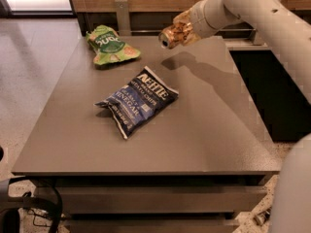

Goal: Move orange can near green rice chip bag

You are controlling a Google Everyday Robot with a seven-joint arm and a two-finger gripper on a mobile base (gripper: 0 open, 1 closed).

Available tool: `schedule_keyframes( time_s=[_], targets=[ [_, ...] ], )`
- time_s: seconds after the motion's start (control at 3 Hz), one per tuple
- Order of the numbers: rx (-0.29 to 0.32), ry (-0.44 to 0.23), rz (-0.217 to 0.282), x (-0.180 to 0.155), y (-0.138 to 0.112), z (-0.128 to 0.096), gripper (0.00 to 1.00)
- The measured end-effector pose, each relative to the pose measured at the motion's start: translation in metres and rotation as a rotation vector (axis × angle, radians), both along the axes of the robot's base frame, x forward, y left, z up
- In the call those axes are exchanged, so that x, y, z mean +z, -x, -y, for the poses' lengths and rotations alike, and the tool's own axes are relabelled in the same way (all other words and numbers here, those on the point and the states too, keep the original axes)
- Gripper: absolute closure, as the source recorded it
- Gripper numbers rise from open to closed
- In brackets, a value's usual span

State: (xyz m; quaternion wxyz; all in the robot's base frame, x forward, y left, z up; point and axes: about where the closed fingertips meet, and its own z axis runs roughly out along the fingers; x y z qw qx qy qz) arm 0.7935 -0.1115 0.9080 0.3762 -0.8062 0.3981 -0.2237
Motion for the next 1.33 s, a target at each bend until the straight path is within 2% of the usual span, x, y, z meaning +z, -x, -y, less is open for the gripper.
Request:
schedule_keyframes(
  time_s=[0.33,0.67,1.0,1.33],
  targets=[
    [0.115,-0.014,-0.091,-0.024,-0.017,-0.034,1.0],
    [0.177,0.004,-0.16,-0.018,-0.022,-0.054,1.0],
    [0.177,0.004,-0.16,-0.018,-0.022,-0.054,1.0],
    [0.171,0.035,-0.201,-0.037,-0.025,-0.064,1.0]
  ],
)
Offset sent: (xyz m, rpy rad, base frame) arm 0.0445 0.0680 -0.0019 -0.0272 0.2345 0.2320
